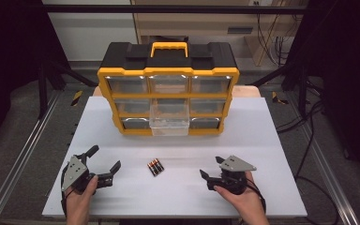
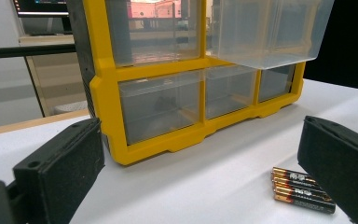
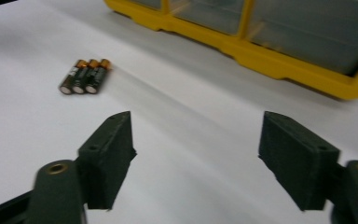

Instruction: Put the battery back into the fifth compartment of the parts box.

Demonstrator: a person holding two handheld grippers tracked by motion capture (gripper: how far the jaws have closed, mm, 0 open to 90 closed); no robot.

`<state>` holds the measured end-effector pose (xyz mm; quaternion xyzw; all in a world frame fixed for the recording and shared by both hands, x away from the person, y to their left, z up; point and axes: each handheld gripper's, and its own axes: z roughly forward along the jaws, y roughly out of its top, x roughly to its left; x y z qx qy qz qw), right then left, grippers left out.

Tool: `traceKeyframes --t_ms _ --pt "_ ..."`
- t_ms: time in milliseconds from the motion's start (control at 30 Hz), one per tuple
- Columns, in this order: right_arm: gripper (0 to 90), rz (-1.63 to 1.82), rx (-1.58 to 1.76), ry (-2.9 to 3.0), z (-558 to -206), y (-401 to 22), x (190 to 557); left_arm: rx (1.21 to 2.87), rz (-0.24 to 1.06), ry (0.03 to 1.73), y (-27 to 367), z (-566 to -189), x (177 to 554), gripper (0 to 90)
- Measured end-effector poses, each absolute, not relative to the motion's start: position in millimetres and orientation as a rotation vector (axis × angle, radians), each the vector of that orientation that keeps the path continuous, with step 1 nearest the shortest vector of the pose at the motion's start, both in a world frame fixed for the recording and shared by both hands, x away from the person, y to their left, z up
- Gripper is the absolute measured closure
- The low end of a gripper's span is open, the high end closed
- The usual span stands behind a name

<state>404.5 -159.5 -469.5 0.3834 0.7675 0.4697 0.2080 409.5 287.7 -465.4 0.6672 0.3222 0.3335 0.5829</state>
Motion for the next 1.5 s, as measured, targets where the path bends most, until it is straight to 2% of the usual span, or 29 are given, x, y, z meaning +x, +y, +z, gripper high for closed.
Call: traceKeyframes --t_ms 233,267,567,1133,1500 --pt "34.5 1.315 1.073 2.236 -459.4 -115.8 411.3 1.555 0.779 0.750 287.7 -465.1 409.3 0.3" --pt "35.9 1.298 1.053 2.278 -457.4 -99.3 413.6 1.558 0.779 0.750 287.8 -465.2 409.5 0.3" --pt "47.2 1.233 0.967 2.368 -454.4 -55.5 423.5 1.557 0.776 0.751 287.6 -465.9 411.4 0.3" --pt "67.6 1.216 1.008 2.424 -475.4 -20.9 448.4 1.563 0.769 0.752 285.6 -467.0 413.6 0.5" --pt "73.4 1.143 1.017 2.475 -481.4 -9.6 457.4 1.556 0.773 0.755 286.6 -466.3 413.7 0.8"
